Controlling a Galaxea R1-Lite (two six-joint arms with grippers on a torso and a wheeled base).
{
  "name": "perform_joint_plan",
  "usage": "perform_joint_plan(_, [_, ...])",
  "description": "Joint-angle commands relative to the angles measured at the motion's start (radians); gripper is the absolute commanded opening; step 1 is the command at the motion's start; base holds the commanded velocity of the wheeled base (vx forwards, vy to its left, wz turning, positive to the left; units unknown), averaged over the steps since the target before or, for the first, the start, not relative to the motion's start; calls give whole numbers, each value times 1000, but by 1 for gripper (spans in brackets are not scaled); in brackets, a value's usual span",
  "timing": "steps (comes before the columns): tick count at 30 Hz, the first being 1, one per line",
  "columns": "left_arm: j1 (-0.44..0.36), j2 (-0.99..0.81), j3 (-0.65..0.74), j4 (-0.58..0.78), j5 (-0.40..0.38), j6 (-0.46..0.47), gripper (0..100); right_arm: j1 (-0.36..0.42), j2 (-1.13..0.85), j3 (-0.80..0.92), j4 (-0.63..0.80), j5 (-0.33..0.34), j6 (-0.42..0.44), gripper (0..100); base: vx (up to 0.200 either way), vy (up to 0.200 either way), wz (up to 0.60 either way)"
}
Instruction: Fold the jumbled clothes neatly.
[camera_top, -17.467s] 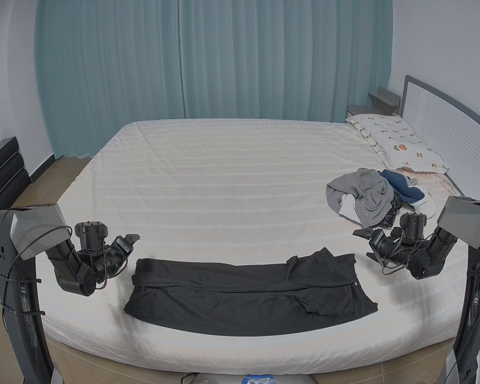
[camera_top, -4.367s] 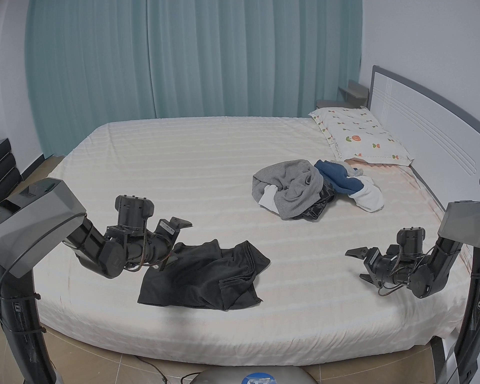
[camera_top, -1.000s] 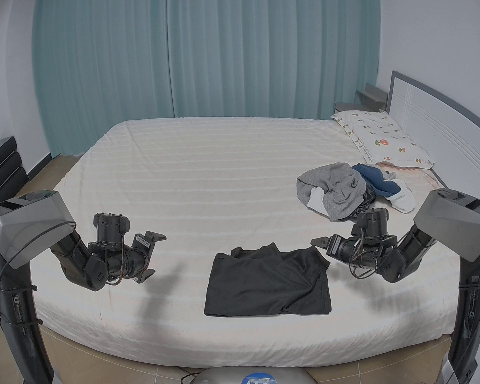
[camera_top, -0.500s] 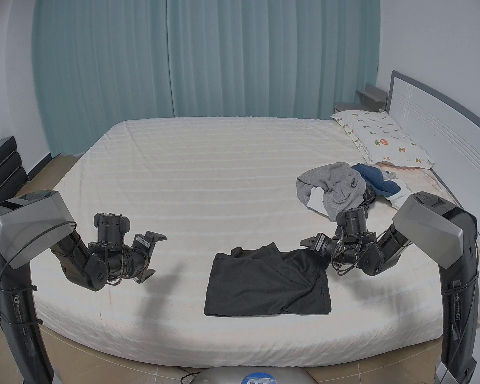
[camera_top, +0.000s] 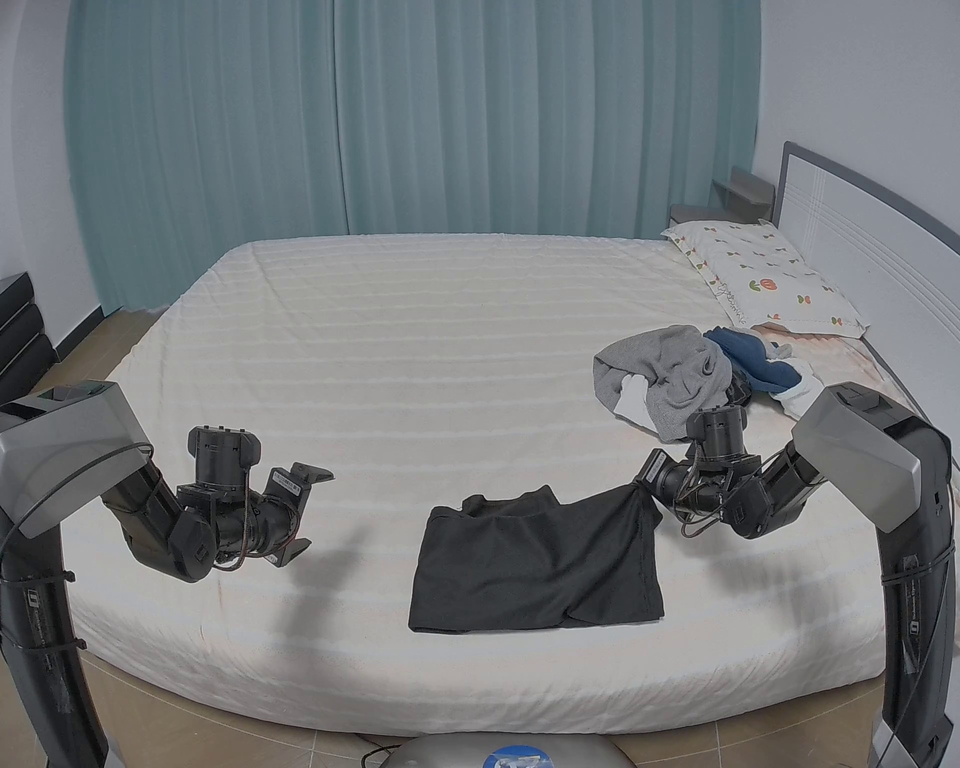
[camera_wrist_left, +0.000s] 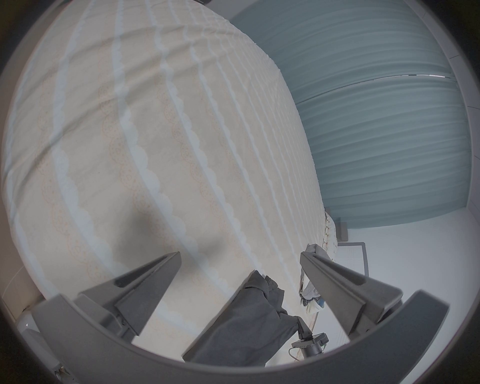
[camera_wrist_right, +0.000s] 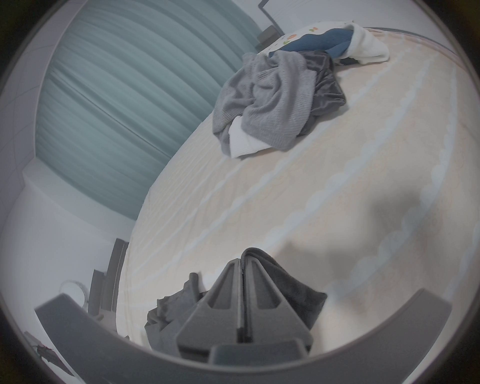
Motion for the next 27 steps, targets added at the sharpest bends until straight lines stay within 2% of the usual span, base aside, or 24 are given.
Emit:
perform_joint_plan(1, [0,2,-1,0,0,-1,100,-24,23,-13,-1,1,7,0,0,0,0])
perform_joint_plan(10, [0,2,-1,0,0,-1,100,-28,51,-22,-4,1,10,0,0,0,0])
perform_joint_plan(11, [0,2,-1,0,0,-1,100,-28,51,-22,-6,1,10,100,0,0,0])
perform_joint_plan(16, [0,2,1,0,0,-1,100,-38,-23,56,-20,24,30,100,0,0,0])
perform_joint_plan(21, [0,2,1,0,0,-1,100,-61,-155,273,-99,180,5,100,0,0,0])
perform_joint_plan(23, [0,2,1,0,0,-1,100,-64,-167,308,-118,195,-7,100,0,0,0])
perform_joint_plan(24, [0,2,1,0,0,-1,100,-67,-194,401,-158,229,-53,100,0,0,0])
perform_joint_plan(27, [0,2,1,0,0,-1,100,-64,-205,513,-193,248,-113,100,0,0,0])
